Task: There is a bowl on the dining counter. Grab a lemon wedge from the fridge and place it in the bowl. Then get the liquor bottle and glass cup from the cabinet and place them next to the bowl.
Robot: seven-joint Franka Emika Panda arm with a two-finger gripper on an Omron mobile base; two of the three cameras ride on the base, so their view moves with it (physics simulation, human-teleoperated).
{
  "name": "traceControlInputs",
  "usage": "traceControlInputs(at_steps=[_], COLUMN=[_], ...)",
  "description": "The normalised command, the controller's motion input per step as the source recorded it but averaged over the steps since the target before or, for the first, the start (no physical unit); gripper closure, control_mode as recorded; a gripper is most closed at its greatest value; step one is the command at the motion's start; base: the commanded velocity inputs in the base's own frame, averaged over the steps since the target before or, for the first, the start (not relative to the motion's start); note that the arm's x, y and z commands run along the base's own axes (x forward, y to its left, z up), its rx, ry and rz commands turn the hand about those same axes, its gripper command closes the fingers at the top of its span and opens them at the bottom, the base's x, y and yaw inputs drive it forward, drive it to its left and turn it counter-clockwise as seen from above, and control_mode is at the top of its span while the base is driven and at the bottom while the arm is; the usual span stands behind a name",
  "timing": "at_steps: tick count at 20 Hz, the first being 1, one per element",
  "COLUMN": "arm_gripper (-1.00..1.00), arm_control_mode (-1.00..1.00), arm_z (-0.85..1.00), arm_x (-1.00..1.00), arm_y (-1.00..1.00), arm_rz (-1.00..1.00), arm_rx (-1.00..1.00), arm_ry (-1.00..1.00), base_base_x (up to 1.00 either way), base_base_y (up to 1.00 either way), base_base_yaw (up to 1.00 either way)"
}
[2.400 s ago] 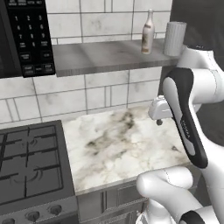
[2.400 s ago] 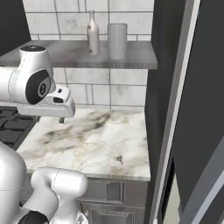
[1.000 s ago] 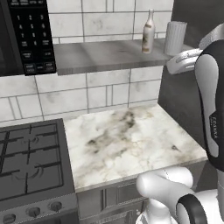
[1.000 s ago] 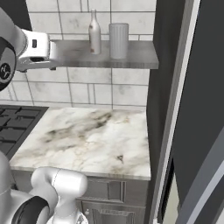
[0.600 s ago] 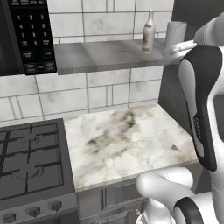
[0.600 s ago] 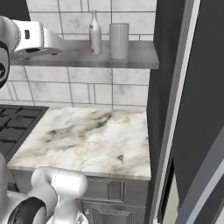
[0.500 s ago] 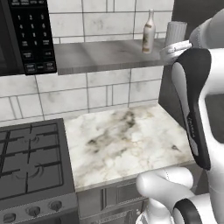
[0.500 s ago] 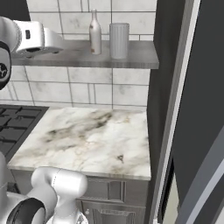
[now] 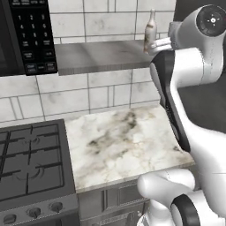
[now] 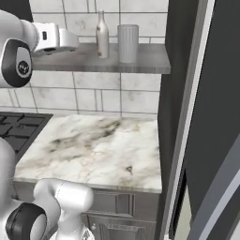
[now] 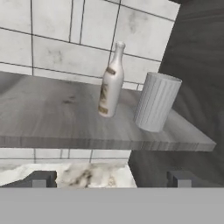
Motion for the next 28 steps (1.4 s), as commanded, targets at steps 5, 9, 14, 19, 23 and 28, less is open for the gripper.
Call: traceControlInputs(at_steps=[5, 9, 14, 19, 23, 28], arm_gripper=[-1.00, -1.00, -1.00, -1.00, -1.00, -1.00], arm_control_mode=[-1.00, -1.00, -1.00, -1.00, -1.00, -1.00], arm_z=[0.27, 0.19, 0.05, 0.00, 0.00, 0.00], arm_x=[0.52, 0.52, 0.44, 0.31, 0.28, 0.39], arm_y=[0.00, -0.03, -0.08, -0.18, -0.15, -0.01], arm_rz=[-0.03, -0.03, -0.04, -0.05, -0.05, -0.01], arm_rx=[0.06, 0.04, 0.01, 0.00, 0.00, 0.01], arm_ry=[0.00, 0.00, 0.00, 0.00, 0.00, 0.00], base_base_x=[0.00, 0.00, 0.00, 0.00, 0.00, 0.00], base_base_y=[0.00, 0.00, 0.00, 0.00, 0.00, 0.00], base_base_yaw=[0.00, 0.00, 0.00, 0.00, 0.00, 0.00])
